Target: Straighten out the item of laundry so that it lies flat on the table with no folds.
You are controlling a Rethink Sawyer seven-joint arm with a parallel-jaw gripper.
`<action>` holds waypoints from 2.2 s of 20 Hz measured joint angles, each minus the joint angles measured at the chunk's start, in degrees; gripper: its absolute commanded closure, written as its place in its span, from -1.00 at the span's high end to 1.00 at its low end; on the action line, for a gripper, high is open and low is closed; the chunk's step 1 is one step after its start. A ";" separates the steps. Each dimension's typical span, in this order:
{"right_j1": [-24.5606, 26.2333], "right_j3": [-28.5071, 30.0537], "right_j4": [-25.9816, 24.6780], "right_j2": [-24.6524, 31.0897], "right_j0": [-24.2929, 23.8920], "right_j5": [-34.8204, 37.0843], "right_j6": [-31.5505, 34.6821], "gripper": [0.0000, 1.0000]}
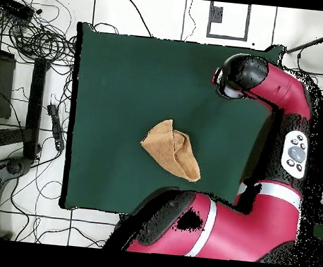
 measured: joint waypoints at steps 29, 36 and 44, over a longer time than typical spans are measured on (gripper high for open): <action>5.18 -5.47 -1.59 0.07 -3.97 0.40 0.00 1.00; 7.04 -6.95 -2.63 0.07 -4.87 0.39 0.00 1.00; 8.35 -7.20 -2.98 0.15 -4.43 0.39 0.00 1.00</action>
